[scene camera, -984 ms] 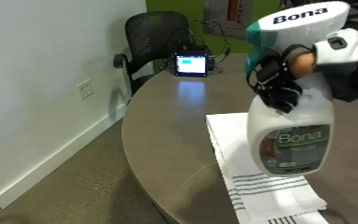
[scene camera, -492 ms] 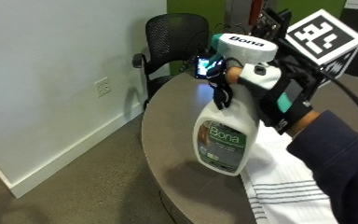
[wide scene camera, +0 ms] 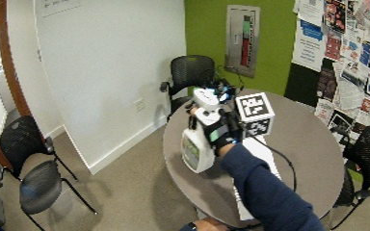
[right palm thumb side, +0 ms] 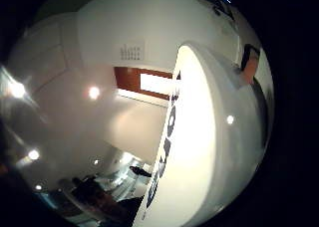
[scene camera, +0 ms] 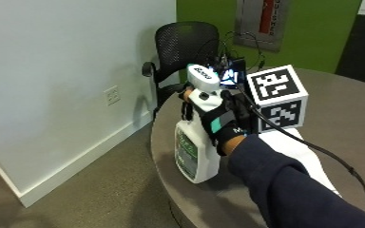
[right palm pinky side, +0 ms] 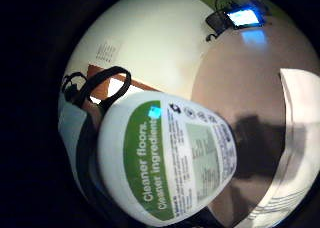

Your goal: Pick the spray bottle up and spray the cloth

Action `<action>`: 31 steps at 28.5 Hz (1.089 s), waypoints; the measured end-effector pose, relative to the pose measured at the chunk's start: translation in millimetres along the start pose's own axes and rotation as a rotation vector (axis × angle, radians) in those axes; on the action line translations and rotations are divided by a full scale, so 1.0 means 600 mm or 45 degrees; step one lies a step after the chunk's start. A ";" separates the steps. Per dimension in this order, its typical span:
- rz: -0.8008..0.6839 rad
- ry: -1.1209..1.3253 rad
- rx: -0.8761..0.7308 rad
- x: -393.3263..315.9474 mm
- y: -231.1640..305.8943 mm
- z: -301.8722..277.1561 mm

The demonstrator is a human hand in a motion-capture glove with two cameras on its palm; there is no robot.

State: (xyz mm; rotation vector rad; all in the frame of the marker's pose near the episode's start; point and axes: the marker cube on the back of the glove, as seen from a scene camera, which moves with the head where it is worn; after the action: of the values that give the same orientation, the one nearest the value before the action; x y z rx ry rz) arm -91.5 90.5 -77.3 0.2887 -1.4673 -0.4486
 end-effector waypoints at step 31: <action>-0.033 0.563 -0.428 0.090 0.140 -0.178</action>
State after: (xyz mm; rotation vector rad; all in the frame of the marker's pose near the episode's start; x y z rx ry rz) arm 26.4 131.1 -1.4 0.1265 -0.9405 -0.6008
